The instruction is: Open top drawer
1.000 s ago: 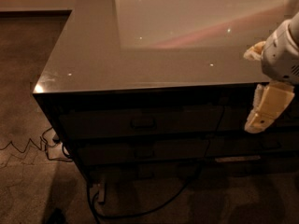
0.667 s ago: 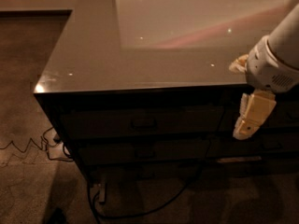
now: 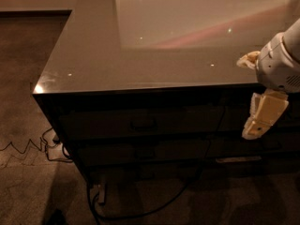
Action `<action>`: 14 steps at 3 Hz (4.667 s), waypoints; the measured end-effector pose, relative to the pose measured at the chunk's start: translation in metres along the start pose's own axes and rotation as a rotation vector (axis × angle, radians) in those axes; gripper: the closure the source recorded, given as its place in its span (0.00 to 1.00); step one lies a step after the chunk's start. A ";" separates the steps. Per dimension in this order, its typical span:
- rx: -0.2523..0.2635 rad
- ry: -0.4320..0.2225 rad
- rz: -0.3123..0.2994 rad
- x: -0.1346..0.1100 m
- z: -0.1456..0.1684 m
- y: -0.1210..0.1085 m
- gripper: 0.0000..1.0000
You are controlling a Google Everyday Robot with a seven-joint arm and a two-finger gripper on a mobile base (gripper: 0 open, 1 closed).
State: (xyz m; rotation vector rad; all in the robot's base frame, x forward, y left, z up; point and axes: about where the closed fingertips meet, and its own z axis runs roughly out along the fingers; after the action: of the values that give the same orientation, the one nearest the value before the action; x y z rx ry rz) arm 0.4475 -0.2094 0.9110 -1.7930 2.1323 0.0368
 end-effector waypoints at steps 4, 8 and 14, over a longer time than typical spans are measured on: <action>-0.060 -0.064 -0.304 -0.045 0.086 0.031 0.00; -0.086 -0.274 -0.303 -0.074 0.140 0.032 0.00; -0.153 0.048 -0.325 -0.069 0.262 0.001 0.00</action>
Offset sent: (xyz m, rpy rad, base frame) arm -0.0199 0.0319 -0.0831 0.0143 -0.0176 0.2921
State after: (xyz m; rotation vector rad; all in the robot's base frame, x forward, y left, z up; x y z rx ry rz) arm 0.5216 -0.0801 0.6847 -2.2292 1.8867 0.0773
